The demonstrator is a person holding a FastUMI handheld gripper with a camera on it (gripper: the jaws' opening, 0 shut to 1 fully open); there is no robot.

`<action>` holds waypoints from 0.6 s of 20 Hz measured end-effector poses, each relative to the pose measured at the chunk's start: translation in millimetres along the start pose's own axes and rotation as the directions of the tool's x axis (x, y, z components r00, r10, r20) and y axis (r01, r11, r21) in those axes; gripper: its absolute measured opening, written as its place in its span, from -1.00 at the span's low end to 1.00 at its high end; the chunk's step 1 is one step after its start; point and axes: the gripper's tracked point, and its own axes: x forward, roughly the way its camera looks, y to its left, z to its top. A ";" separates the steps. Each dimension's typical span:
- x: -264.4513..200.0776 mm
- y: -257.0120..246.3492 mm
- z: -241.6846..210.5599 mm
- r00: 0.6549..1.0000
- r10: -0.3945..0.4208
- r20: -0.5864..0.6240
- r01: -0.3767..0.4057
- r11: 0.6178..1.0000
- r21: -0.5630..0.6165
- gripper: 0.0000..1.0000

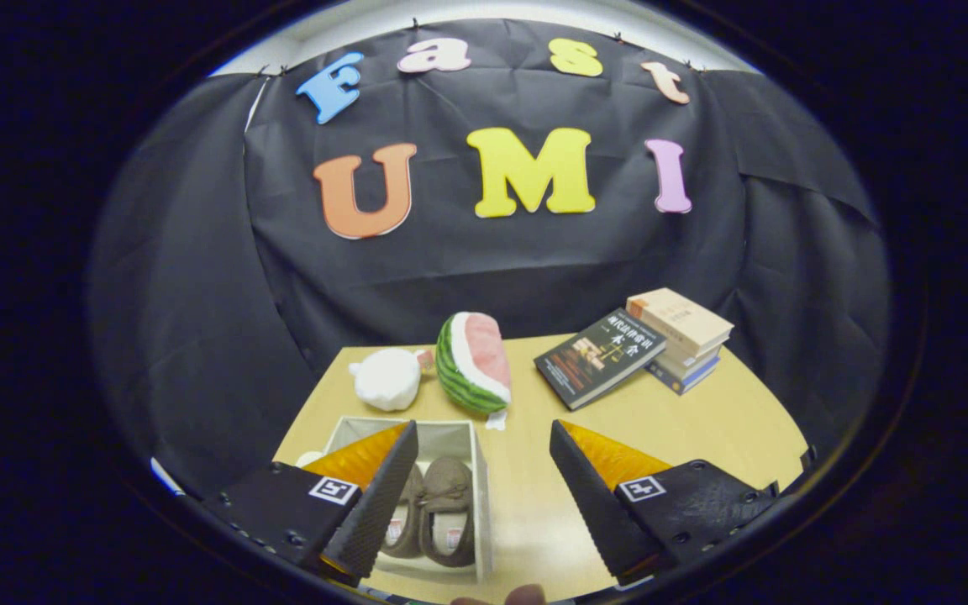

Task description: Open the storage box then place both shoes into the box .Put the left shoe in first, then the right shoe, with the right side of both shoes facing outward in a uniform manner.

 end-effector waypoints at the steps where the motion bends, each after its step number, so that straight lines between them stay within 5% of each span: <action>1: -11.2 -10.7 8.2 1.000 -0.009 0.027 0.009 1.000 0.003 0.92; 12: -75.4 -67.5 43.2 0.979 -0.017 0.203 0.023 0.999 -0.025 0.93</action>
